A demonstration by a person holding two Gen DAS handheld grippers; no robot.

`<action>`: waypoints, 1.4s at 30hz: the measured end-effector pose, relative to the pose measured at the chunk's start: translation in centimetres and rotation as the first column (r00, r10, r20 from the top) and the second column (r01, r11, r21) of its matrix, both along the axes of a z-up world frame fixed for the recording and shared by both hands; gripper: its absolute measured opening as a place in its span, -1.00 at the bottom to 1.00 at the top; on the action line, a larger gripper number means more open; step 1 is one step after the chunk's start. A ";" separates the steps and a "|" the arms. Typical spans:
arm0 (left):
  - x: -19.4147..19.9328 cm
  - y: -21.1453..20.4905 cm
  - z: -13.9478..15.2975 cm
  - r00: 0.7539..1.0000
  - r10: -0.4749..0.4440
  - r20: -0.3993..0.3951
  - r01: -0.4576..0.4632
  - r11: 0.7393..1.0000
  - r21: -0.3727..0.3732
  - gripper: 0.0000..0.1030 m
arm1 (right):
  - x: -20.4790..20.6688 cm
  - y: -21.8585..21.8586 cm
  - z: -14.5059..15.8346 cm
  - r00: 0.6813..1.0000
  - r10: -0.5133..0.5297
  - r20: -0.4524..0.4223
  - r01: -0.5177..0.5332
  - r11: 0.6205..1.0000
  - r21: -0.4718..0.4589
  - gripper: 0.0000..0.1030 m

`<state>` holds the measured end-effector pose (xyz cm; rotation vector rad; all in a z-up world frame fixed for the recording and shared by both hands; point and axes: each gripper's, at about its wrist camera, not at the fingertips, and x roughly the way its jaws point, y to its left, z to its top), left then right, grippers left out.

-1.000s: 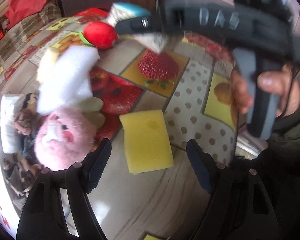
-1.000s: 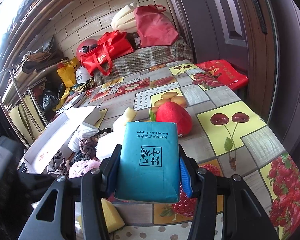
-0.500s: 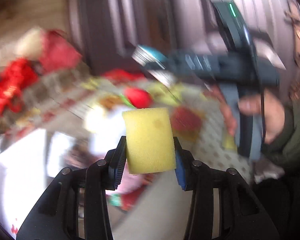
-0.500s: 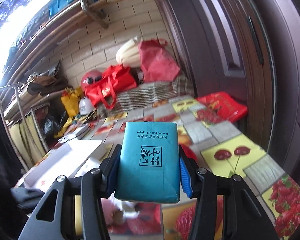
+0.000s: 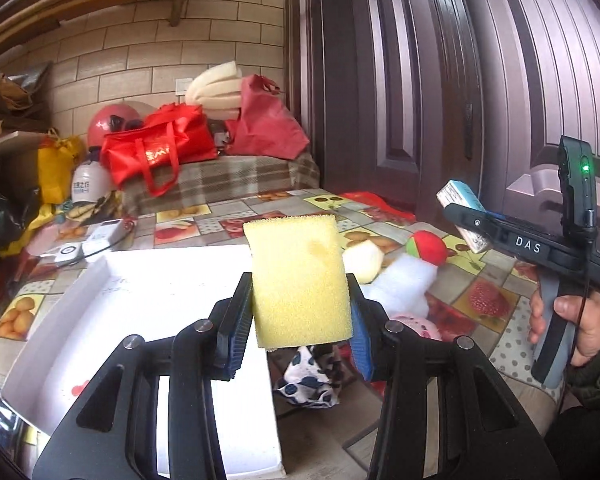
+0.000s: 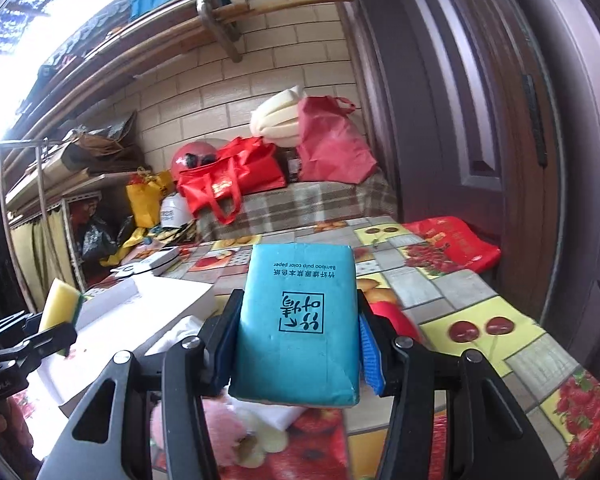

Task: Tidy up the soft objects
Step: 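Carry the sponge in the left gripper and tissue pack in the right over the white tray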

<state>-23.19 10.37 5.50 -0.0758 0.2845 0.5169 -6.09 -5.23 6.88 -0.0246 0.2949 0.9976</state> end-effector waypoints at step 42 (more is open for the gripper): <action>-6.7 8.5 -1.2 0.945 0.327 -0.012 -0.327 0.943 -0.056 -0.18 | -10.4 12.2 -1.4 0.945 0.328 0.000 -0.325 0.936 -0.132 -0.01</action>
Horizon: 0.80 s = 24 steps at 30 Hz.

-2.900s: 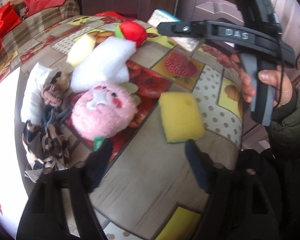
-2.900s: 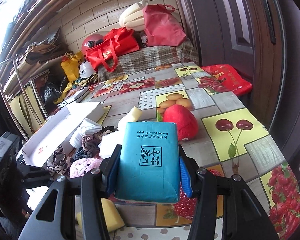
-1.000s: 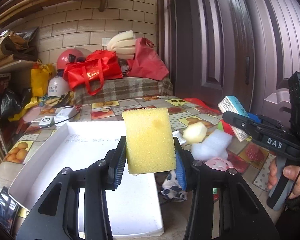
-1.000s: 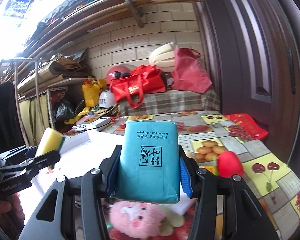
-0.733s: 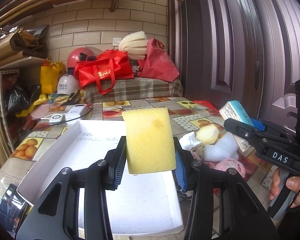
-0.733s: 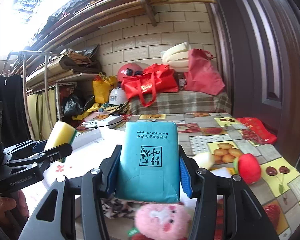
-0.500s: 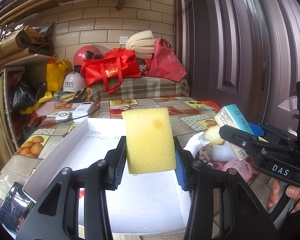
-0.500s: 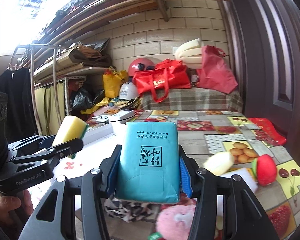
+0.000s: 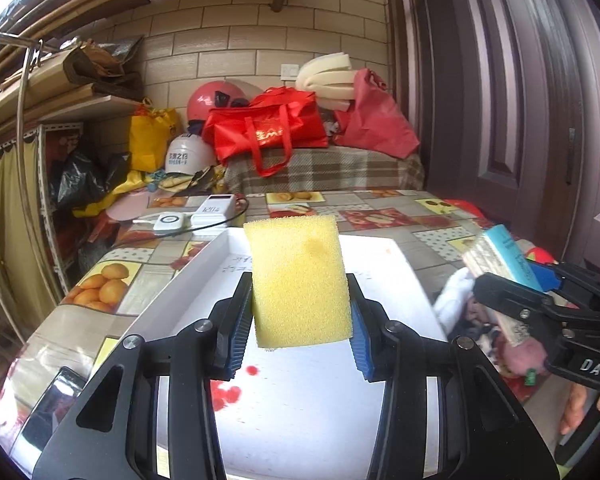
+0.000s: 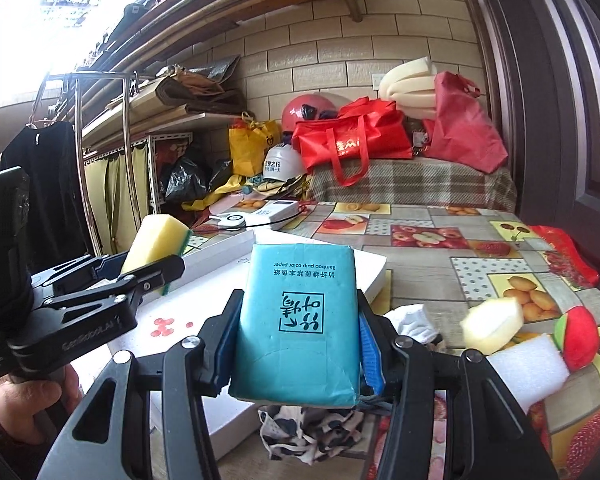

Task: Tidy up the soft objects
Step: 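Carry the sponge in the left gripper and tissue pack in the right over the white tray, then open the left gripper over the tray while the right releases the tissue pack into it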

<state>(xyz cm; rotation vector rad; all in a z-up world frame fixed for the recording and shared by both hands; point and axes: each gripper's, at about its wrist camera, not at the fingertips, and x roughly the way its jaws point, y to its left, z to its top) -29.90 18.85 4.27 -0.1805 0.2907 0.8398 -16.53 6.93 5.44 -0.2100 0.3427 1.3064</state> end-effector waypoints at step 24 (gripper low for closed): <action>2.8 7.6 -3.0 0.985 0.012 -0.172 -0.057 0.965 -0.256 0.03 | -1.1 8.8 -1.9 1.000 0.023 -0.007 -0.024 0.987 -0.160 0.23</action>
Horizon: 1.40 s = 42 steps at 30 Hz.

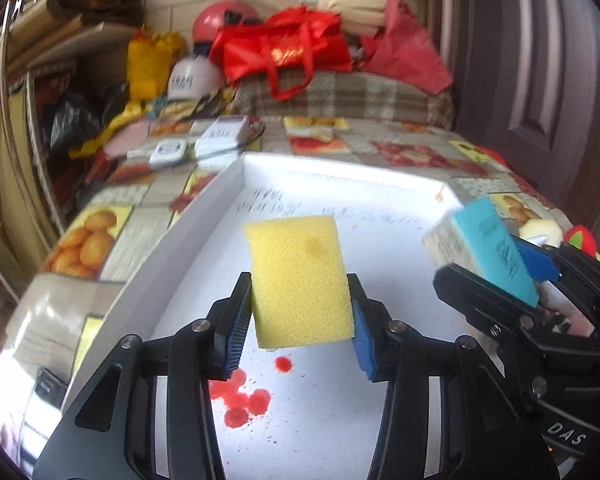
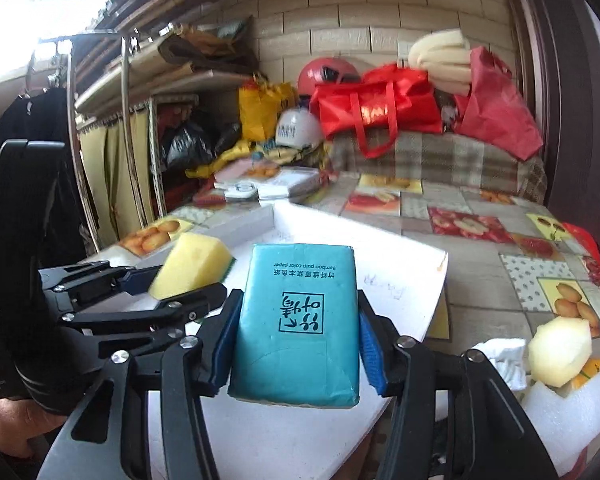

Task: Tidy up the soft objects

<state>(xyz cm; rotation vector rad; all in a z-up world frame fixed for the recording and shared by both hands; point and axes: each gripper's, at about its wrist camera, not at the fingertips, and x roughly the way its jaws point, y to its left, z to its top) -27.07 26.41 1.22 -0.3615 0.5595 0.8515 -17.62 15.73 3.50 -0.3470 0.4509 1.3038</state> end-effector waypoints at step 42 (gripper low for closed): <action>10.9 -20.2 1.9 0.528 -0.848 -0.044 0.849 0.529 -0.014 0.90 | 15.7 -22.4 3.4 0.724 -0.687 -0.060 0.675 0.687 0.269 0.74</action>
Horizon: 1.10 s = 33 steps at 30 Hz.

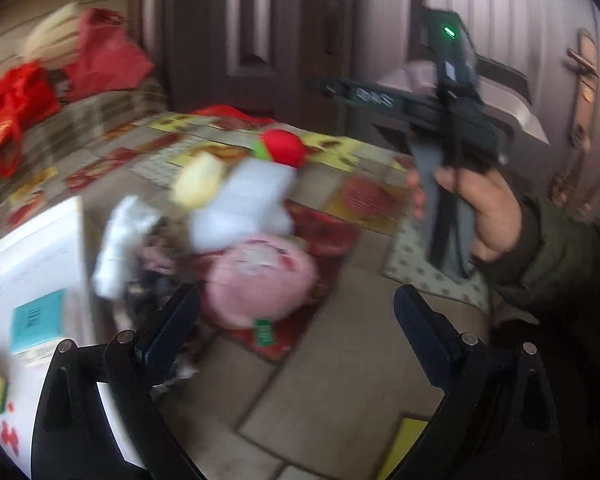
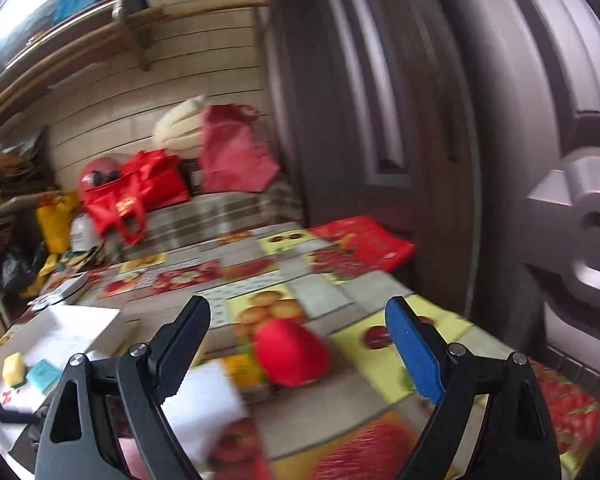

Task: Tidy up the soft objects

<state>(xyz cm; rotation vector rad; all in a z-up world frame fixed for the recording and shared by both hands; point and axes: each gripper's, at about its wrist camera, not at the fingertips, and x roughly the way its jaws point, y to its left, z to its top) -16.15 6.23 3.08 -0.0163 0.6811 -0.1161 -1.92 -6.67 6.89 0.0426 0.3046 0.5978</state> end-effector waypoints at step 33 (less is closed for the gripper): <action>7.1 -2.5 -2.8 0.966 -0.073 -0.247 0.093 0.993 0.069 0.99 | 2.0 -1.1 -1.1 0.994 -0.041 -0.105 0.039 0.999 -0.016 0.74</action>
